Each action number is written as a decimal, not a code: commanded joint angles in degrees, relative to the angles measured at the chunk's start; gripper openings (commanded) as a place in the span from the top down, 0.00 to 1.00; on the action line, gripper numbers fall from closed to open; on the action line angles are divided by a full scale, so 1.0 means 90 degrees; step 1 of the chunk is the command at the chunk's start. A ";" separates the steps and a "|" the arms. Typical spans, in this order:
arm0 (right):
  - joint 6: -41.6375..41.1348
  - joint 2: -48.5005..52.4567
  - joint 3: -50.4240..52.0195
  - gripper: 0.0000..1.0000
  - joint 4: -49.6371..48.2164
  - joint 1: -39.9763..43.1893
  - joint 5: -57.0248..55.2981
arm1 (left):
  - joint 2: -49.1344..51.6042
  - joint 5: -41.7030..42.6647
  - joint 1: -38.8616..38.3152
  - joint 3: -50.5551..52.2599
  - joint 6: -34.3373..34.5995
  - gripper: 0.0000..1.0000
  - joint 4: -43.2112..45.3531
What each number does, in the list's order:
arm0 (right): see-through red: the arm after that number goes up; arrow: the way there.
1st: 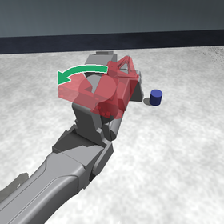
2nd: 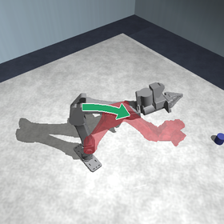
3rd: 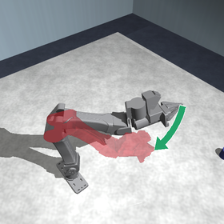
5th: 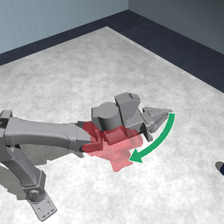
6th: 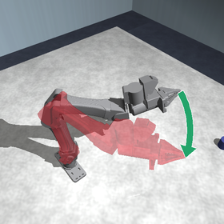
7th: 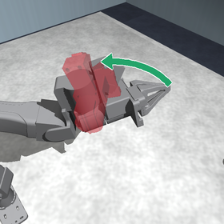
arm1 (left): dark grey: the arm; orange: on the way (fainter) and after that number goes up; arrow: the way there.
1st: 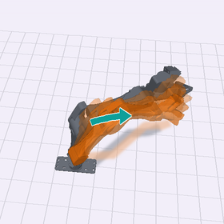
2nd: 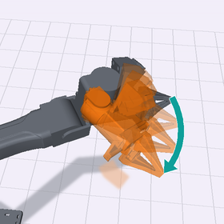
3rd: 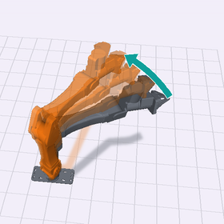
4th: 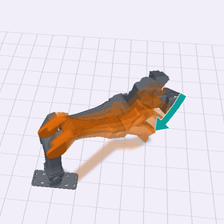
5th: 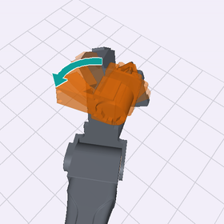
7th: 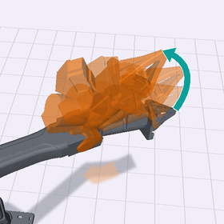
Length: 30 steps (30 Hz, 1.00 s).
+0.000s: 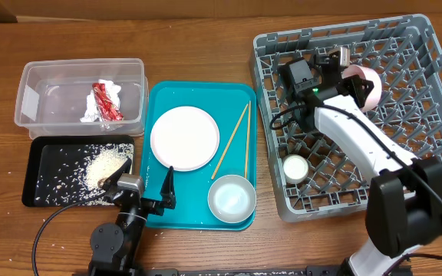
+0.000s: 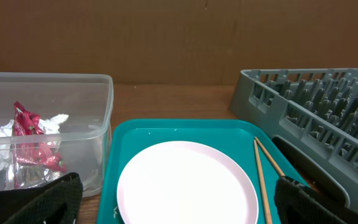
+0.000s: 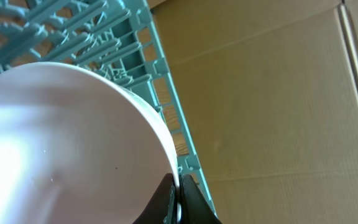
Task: Sort waste into correct bins and load items into the dishwasher
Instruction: 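Move the right gripper back to the white bowl on the tray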
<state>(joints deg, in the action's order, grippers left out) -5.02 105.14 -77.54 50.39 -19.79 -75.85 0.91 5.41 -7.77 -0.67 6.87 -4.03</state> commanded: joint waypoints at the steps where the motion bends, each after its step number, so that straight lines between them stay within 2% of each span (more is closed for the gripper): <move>1: 0.0109 0.0168 0.0032 0.96 -0.0029 -0.0097 -0.0012 | -0.0073 0.0044 0.0039 0.0044 -0.0007 0.00 0.0015; 10: 0.0107 0.0168 0.0032 0.95 0.0197 -0.0780 -0.0063 | -0.0070 0.0044 0.0039 0.0044 -0.0007 0.00 0.0015; 12: 0.0109 0.0168 0.0032 0.85 0.0306 -0.0903 -0.0063 | -0.0070 0.0044 0.0039 0.0044 -0.0007 0.00 0.0015; 14: 0.0107 0.0165 0.0029 0.81 0.0391 -0.1003 -0.0061 | -0.0070 0.0044 0.0039 0.0044 -0.0007 0.00 0.0015; 17: 0.0034 0.0138 0.0019 0.62 0.0512 -0.1333 -0.0015 | -0.0070 0.0044 0.0039 0.0044 -0.0005 0.00 0.0015; 21: -0.0124 -0.0019 -0.0192 0.48 0.0692 -0.1904 0.0719 | -0.0070 0.0044 0.0039 0.0044 -0.0007 0.00 0.0015; 23: -0.0612 -0.0165 -0.0464 0.45 0.0886 -0.2188 0.1440 | -0.0070 0.0044 0.0039 0.0044 -0.0007 0.00 0.0015; 25: -0.1112 -0.0376 -0.0857 0.42 0.1122 -0.2373 0.2803 | -0.0070 0.0044 0.0039 0.0044 -0.0007 0.00 0.0015; 26: -0.1285 -0.0573 -0.1120 0.38 0.1205 -0.2409 0.4284 | -0.0070 0.0044 0.0039 0.0044 -0.0007 0.00 0.0015; 29: -0.1282 -0.0889 -0.1241 0.30 0.1175 -0.2395 0.6948 | -0.0070 0.0044 0.0039 0.0044 -0.0007 0.00 0.0015; 30: -0.1270 -0.0933 -0.1241 0.32 0.1209 -0.2395 0.8136 | -0.0073 0.0044 0.0039 0.0044 -0.0007 0.00 0.0015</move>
<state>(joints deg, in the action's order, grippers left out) -14.22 99.94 -87.00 61.06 -41.60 -31.79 0.91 5.41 -7.77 -0.67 6.87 -4.03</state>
